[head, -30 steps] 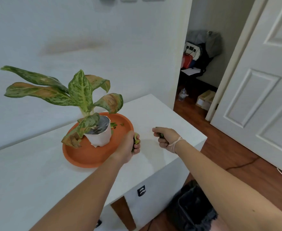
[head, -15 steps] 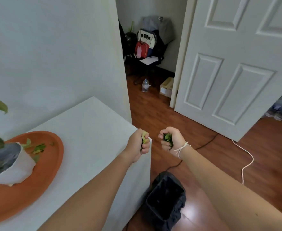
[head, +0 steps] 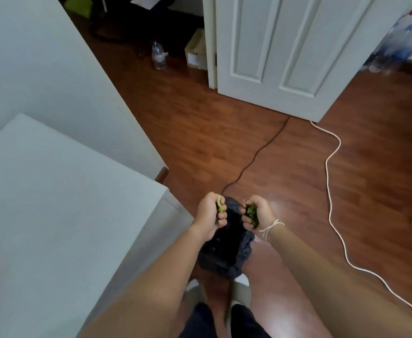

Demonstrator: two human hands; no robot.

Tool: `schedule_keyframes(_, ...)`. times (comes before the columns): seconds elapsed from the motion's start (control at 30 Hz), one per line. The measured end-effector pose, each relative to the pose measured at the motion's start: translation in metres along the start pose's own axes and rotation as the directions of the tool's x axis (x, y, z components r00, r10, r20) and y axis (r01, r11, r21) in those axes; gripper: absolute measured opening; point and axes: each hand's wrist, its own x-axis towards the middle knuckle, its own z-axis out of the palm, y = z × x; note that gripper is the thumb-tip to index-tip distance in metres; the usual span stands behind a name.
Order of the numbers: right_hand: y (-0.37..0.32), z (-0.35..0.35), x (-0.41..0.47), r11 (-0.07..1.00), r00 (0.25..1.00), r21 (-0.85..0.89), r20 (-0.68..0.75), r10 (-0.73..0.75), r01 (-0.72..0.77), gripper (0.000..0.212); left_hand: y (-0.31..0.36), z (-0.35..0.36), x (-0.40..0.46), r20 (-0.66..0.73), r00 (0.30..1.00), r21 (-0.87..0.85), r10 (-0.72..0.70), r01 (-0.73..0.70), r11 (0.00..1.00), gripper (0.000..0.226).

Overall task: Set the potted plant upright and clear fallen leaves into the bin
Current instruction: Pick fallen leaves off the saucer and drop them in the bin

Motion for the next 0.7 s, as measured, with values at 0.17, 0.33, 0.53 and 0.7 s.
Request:
schedule_keyframes(0.17, 0.056, -0.028, 0.056, 0.988, 0.971, 0.097, -0.197, 0.137, -0.120, 0.027, -0.051, -0.017, 0.061, -0.070, 0.985, 0.024, -0.159, 0.161, 0.987, 0.027)
schedule_keyframes(0.33, 0.113, -0.041, 0.115, 0.965, 0.913, 0.215, -0.344, 0.218, -0.149, 0.029, -0.098, -0.038, 0.121, -0.164, 0.962, 0.051, -0.218, 0.229, 0.972, 0.027)
schedule_keyframes(0.53, 0.156, -0.051, 0.167, 0.933, 0.894, 0.330, -0.362, 0.265, -0.143, 0.025, -0.144, -0.059, 0.170, -0.143, 0.940, 0.109, -0.310, 0.326, 0.939, 0.027)
schedule_keyframes(0.7, 0.177, -0.061, 0.180, 0.953, 0.867, 0.222, -0.409, 0.284, -0.208, 0.042, -0.161, -0.068, 0.178, -0.128, 0.923, 0.142, -0.363, 0.379, 0.914, 0.053)
